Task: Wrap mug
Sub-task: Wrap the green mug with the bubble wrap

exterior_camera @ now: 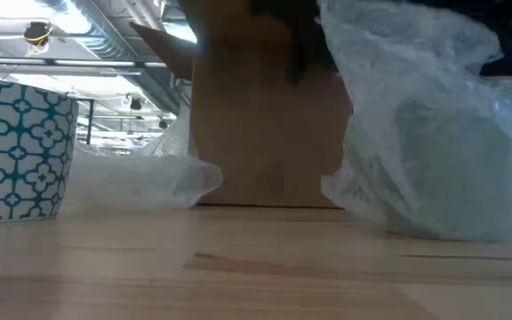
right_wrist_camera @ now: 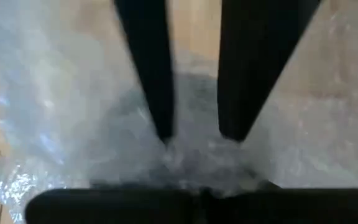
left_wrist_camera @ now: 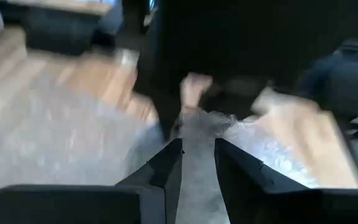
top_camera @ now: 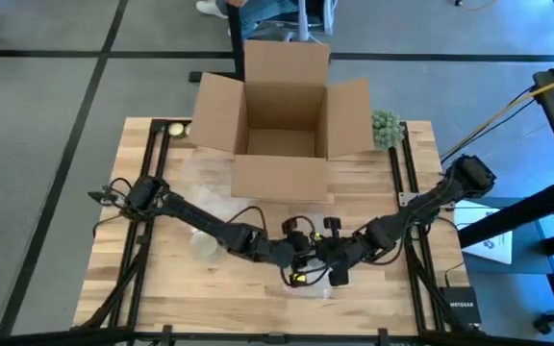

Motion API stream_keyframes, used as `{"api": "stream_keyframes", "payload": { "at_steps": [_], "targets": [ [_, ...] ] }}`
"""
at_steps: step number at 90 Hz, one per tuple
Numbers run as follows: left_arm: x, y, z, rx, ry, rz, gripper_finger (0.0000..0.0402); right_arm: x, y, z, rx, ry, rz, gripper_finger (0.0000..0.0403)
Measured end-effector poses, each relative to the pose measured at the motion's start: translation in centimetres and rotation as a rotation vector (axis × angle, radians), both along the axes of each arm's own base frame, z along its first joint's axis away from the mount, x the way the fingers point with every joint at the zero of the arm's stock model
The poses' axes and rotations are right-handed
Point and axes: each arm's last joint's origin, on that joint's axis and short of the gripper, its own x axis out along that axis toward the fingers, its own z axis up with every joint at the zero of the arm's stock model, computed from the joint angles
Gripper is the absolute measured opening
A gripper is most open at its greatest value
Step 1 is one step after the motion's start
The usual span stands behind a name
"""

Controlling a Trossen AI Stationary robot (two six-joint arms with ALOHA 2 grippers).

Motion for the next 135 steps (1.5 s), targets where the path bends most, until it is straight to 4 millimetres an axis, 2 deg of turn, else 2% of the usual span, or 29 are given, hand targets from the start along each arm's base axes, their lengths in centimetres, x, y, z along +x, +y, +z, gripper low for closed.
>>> {"api": "stream_keyframes", "payload": {
  "at_steps": [14, 28, 42, 56, 70, 78, 88, 100, 105, 115, 135],
  "targets": [
    [0.6, -0.2, -1.4, -0.030, -0.008, -0.001, 0.0078, -0.1, 0.0, -0.1, 0.003, 0.013, 0.011, 0.0001],
    [0.5, -0.3, -1.6, -0.024, 0.001, -0.009, 0.0078, 0.0, 0.1, 0.2, 0.010, 0.026, 0.017, 0.0001],
    [0.5, -0.3, -1.6, -0.025, -0.001, -0.009, 0.0078, 0.1, 0.2, 1.8, -0.007, 0.071, 0.021, 0.0001],
    [0.6, -0.3, -1.8, -0.028, 0.006, -0.010, 0.0078, 0.0, 0.0, 4.2, -0.039, 0.093, 0.012, 0.0001],
    [0.6, -0.3, -1.8, -0.032, 0.005, -0.008, 0.0078, -1.4, -0.8, 5.9, -0.037, 0.114, -0.011, 0.0001],
    [0.6, -0.3, -1.8, -0.033, 0.005, -0.008, 0.0078, -2.9, -1.4, 6.5, -0.009, 0.107, -0.043, 0.0001],
    [0.6, -0.3, -1.8, -0.034, 0.005, -0.007, 0.0078, -5.0, -2.0, 5.7, 0.008, 0.085, -0.078, 0.0001],
    [0.6, -0.3, -1.7, -0.045, -0.005, -0.002, 0.0078, -6.6, -2.3, 2.3, 0.082, 0.054, -0.106, 0.0001],
    [0.7, -0.2, -1.6, -0.054, -0.021, -0.001, 0.0078, -6.7, -2.2, 1.0, 0.129, 0.016, -0.099, 0.0001],
    [1.0, 0.2, -1.4, -0.080, -0.033, -0.013, 0.0078, -6.1, -1.8, -0.3, 0.215, -0.075, -0.077, 0.0001],
    [1.1, 1.5, -2.2, -0.131, 0.037, 0.021, 0.0078, -5.4, -1.4, -0.7, 0.208, -0.131, -0.041, 0.0001]
  ]
}}
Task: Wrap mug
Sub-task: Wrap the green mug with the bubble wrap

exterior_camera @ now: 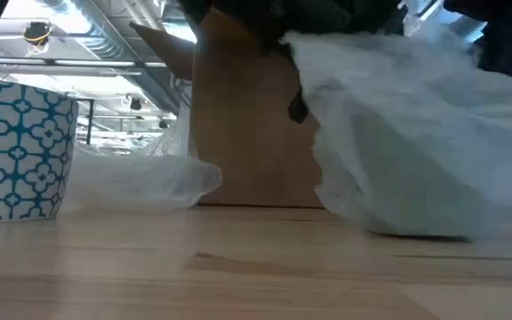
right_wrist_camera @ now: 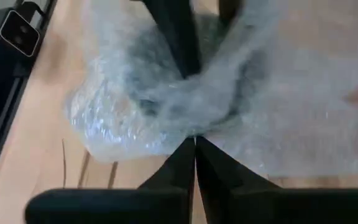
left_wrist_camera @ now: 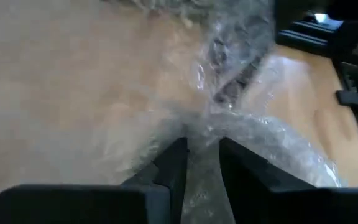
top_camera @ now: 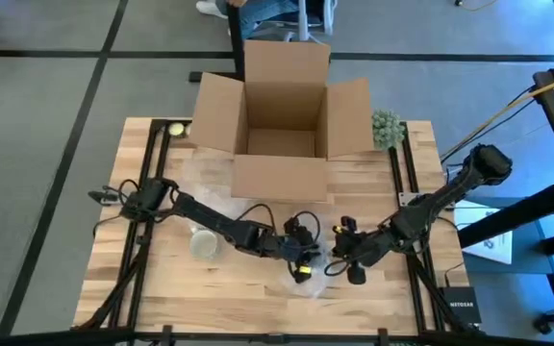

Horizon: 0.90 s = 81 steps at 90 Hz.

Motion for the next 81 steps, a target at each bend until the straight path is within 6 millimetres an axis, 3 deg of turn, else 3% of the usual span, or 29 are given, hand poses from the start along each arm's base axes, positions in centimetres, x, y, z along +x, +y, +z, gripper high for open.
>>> {"api": "stream_keyframes", "payload": {
  "at_steps": [13, 29, 42, 50, 66, 81],
  "targets": [
    [0.2, -0.1, -0.6, -0.011, 0.003, -0.004, 0.0077, -0.1, -0.1, 0.3, -0.016, 0.022, 0.000, 0.0001],
    [0.1, -0.4, -0.6, -0.002, 0.003, -0.019, 0.0077, 0.3, 0.3, 3.2, -0.030, 0.026, 0.013, 0.0001],
    [0.1, -0.5, -0.5, 0.005, 0.003, -0.026, 0.0077, 1.3, 0.8, 5.0, -0.019, -0.085, 0.043, 0.0001],
    [0.1, -0.5, -0.5, 0.005, 0.003, -0.024, 0.0077, 1.8, 1.2, 4.4, -0.037, -0.092, 0.044, 0.0001],
    [0.1, -0.5, -0.4, 0.006, -0.001, -0.023, 0.0077, 3.1, 2.1, 1.4, -0.096, -0.002, 0.051, 0.0001],
    [-0.2, -0.5, 0.5, 0.009, -0.002, -0.027, 0.0077, 3.6, 2.4, 0.1, -0.118, 0.032, 0.041, 0.0000]
  ]
}}
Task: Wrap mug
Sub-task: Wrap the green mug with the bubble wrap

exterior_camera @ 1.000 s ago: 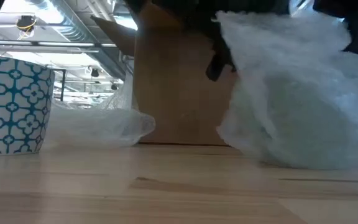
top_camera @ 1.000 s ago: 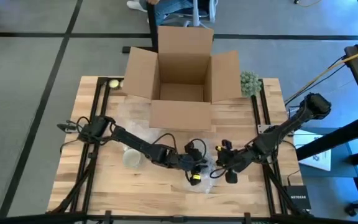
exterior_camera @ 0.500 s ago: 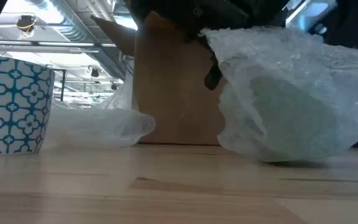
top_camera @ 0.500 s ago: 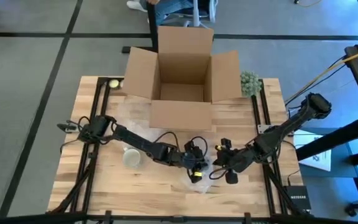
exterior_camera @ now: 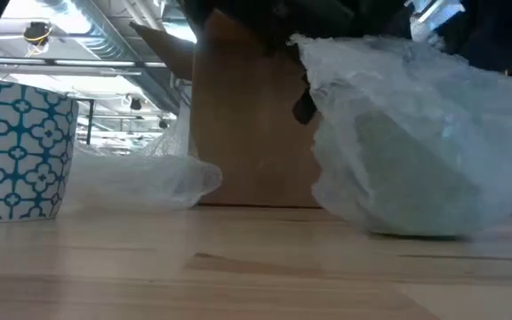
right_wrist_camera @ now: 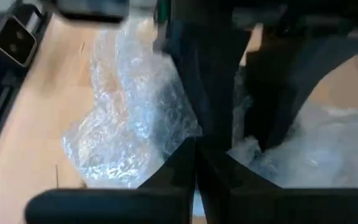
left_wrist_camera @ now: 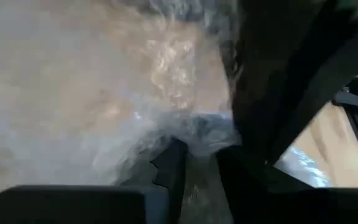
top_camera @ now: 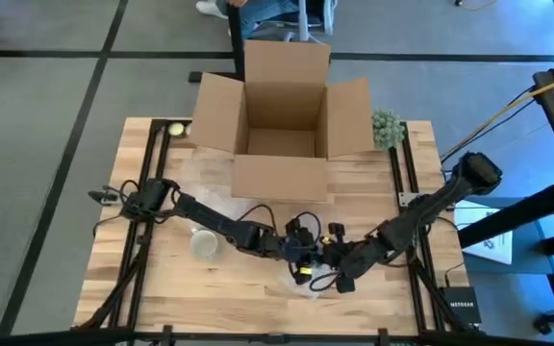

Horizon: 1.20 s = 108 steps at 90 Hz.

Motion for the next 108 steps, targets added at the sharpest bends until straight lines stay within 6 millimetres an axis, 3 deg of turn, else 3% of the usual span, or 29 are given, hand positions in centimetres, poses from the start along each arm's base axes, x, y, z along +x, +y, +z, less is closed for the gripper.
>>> {"api": "stream_keyframes", "payload": {
  "at_steps": [26, 44, 51, 60, 68, 84, 96, 108],
  "targets": [
    [-1.9, -0.4, 4.5, 0.030, -0.030, -0.020, 0.0077, -0.1, -0.2, 0.1, -0.003, 0.002, -0.008, 0.0001],
    [-5.1, -1.7, 7.0, 0.015, 0.084, 0.003, 0.0077, -0.1, -0.2, 0.1, -0.005, 0.000, -0.010, 0.0001],
    [-6.6, -2.7, 7.0, 0.015, 0.168, 0.012, 0.0077, -0.1, -0.2, 0.1, -0.005, 0.000, -0.010, 0.0001],
    [-8.6, -4.1, 5.5, 0.024, 0.313, 0.041, 0.0077, -0.1, -0.2, 0.0, -0.006, -0.001, -0.009, 0.0001],
    [-9.3, -5.2, 4.1, 0.005, 0.340, 0.065, 0.0077, -0.1, -0.2, 0.1, -0.006, -0.002, -0.009, 0.0001],
    [-7.9, -6.8, 0.8, -0.015, 0.229, 0.017, 0.0077, -0.1, -0.2, 0.1, -0.005, -0.004, -0.008, 0.0001],
    [-5.4, -6.4, 0.7, -0.026, 0.048, -0.025, 0.0078, -0.1, -0.2, 0.1, -0.006, -0.004, -0.008, 0.0001],
    [-3.9, -4.8, 1.3, -0.004, -0.050, -0.021, 0.0078, -0.1, -0.2, 0.0, -0.008, -0.002, -0.008, 0.0001]
  ]
}}
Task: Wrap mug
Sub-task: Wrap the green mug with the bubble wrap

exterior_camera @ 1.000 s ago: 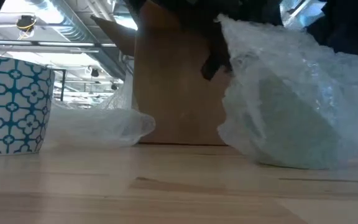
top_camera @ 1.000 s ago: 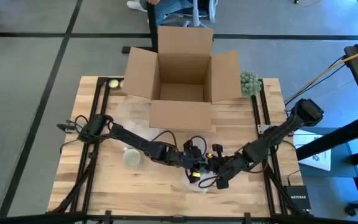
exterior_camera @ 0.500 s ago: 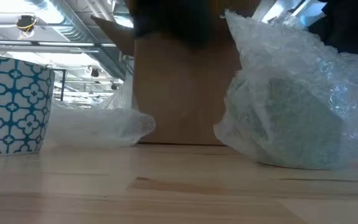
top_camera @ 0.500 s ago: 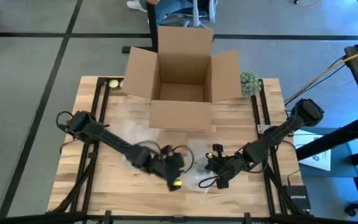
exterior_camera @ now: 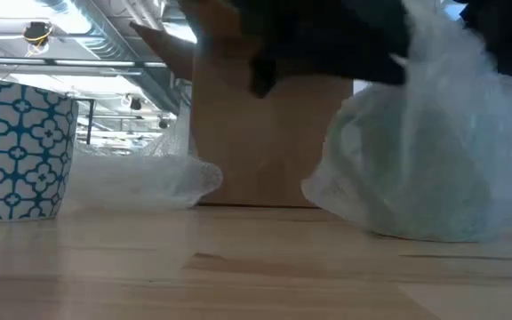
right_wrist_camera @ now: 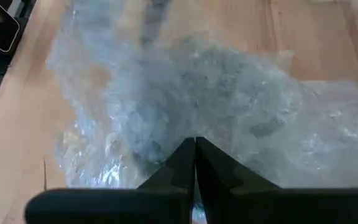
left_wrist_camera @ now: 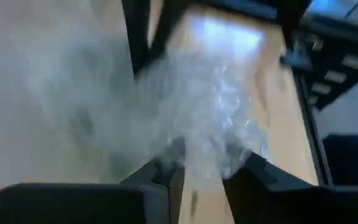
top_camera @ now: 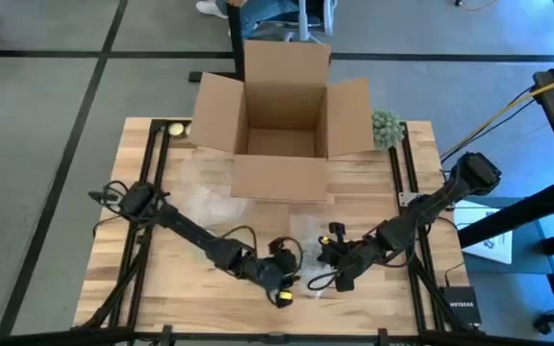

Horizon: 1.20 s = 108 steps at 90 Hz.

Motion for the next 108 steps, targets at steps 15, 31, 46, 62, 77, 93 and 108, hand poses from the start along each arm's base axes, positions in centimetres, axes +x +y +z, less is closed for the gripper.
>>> {"api": "stream_keyframes", "payload": {
  "at_steps": [15, 31, 46, 62, 77, 93, 108],
  "targets": [
    [1.1, 2.0, 0.8, 0.015, -0.059, 0.011, 0.0078, 0.0, 0.0, 0.0, 0.000, 0.000, 0.000, 0.0001],
    [2.0, 3.1, -1.1, -0.023, -0.013, 0.019, 0.0078, 0.0, 0.0, 0.0, 0.002, -0.001, 0.000, 0.0001],
    [2.2, 3.2, -1.9, -0.026, -0.006, 0.047, 0.0078, 0.1, 0.1, 0.1, 0.013, -0.018, 0.000, 0.0001],
    [2.2, 3.2, -1.9, -0.005, -0.006, 0.047, 0.0078, 0.2, 0.1, 0.7, 0.012, -0.018, 0.003, 0.0001],
    [2.2, 3.2, -2.0, -0.006, 0.000, 0.050, 0.0078, -0.1, 0.0, 3.4, -0.020, 0.043, 0.000, 0.0001],
    [2.2, 3.2, -2.0, -0.008, 0.000, 0.051, 0.0078, -1.9, -0.4, 5.8, -0.074, 0.164, -0.031, 0.0001],
    [2.2, 3.2, -2.0, -0.009, -0.003, 0.051, 0.0078, -5.2, -0.9, 4.9, -0.083, 0.280, -0.126, 0.0001]
  ]
}}
